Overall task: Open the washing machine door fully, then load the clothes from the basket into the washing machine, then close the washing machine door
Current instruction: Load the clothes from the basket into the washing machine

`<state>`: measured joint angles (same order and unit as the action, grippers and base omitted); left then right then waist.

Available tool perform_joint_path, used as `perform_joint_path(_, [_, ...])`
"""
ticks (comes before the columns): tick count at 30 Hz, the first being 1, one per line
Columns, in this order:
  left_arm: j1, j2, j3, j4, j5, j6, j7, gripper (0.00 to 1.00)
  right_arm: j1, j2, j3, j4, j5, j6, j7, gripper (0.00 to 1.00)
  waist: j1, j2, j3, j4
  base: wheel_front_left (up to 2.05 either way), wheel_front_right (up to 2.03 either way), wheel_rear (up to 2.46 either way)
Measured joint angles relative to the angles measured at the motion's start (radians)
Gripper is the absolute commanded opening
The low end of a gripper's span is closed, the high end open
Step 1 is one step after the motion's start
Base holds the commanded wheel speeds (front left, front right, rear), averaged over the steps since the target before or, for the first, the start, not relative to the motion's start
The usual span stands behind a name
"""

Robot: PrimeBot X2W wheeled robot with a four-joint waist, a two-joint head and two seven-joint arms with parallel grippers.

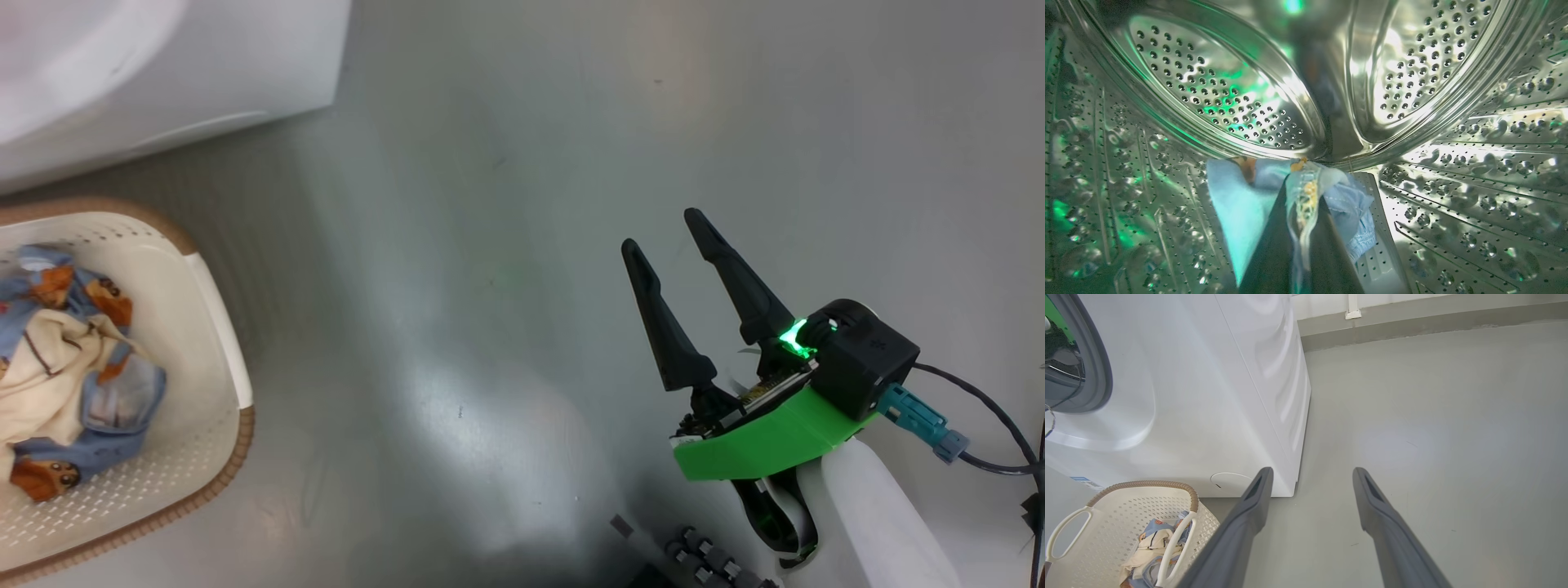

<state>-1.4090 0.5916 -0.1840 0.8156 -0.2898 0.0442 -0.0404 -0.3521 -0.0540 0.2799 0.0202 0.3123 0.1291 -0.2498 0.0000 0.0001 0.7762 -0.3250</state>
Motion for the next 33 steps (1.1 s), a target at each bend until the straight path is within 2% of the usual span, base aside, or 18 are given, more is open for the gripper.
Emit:
perform_joint_path(6, [-0.021,-0.014,0.0,0.065,0.008,0.014,-0.108,0.0,-0.002,0.001,0.0,0.0,0.002,0.0,0.0,1.0,0.0,0.0,0.022,-0.009,0.0,0.0,0.0])
perform_joint_path(10, [-0.038,-0.038,0.003,0.112,-0.009,0.011,-0.13,0.0,-0.002,0.001,-0.001,0.0,0.002,0.0,0.0,1.0,0.0,0.0,0.023,-0.001,0.0,0.0,0.0])
perform_joint_path(11, [-0.04,-0.042,0.003,0.121,-0.012,0.011,-0.13,0.53,-0.002,0.001,-0.001,0.0,0.002,0.0,0.0,1.0,0.0,0.0,0.023,0.001,0.0,0.0,0.0])
perform_joint_path(12, [-0.042,-0.047,0.003,0.13,-0.014,0.004,-0.132,1.0,-0.002,0.001,-0.001,0.0,0.002,0.0,0.0,1.0,0.0,0.0,0.023,0.004,0.0,0.0,0.0])
perform_joint_path(25, [-0.043,-0.099,0.0,0.189,-0.056,-0.014,-0.157,1.0,-0.008,0.001,-0.024,0.007,-0.005,0.0,0.0,1.0,0.0,0.0,-0.009,0.043,0.0,0.0,0.0])
perform_joint_path(33, [0.088,-0.134,-0.001,0.137,-0.076,-0.009,-0.191,1.0,0.0,-0.006,-0.044,0.007,-0.012,0.0,0.0,1.0,0.0,0.0,-0.063,0.076,0.0,0.0,0.0])
